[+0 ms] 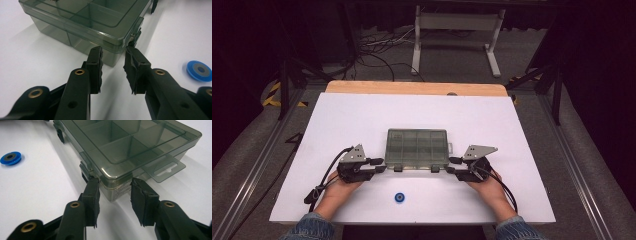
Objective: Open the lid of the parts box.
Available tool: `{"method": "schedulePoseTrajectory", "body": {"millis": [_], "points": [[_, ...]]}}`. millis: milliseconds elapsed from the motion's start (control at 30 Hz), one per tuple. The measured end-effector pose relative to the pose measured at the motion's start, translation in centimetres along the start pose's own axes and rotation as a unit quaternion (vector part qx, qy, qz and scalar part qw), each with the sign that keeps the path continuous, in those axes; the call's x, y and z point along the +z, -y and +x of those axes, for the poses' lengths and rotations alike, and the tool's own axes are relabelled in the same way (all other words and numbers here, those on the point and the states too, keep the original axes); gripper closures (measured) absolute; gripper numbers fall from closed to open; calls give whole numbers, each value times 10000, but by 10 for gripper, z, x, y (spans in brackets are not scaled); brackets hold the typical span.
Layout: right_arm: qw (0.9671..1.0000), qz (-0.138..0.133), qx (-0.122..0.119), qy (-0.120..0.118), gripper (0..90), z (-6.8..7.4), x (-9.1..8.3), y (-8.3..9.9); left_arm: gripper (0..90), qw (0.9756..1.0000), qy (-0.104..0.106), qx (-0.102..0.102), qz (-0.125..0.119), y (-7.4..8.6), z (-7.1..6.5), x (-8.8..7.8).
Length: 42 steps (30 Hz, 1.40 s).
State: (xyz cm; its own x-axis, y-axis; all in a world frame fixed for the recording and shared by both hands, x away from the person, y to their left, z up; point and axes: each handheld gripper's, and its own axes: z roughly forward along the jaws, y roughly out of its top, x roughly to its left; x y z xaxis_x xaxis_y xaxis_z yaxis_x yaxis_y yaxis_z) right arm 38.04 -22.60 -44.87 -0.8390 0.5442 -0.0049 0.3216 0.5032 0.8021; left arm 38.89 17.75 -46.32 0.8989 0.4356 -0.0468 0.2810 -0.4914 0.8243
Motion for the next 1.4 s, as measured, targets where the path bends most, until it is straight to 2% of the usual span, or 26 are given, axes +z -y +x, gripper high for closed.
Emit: {"method": "schedulePoseTrajectory", "body": {"millis": [167,433,1233,1400], "points": [[10000,11,-19,20,617,0,1,0,671,10000,-27,19,-12,0,1,0],[10000,2,-9,5,619,0,0,1,732,9999,-11,96,36,-1,-1,2],[10000,-35,18,-32,634,0,0,1,737,10000,-18,74,23,-1,-1,2],[9999,-113,-27,-46,686,0,-3,0,754,10000,-12,59,-57,-2,-2,0]]}}
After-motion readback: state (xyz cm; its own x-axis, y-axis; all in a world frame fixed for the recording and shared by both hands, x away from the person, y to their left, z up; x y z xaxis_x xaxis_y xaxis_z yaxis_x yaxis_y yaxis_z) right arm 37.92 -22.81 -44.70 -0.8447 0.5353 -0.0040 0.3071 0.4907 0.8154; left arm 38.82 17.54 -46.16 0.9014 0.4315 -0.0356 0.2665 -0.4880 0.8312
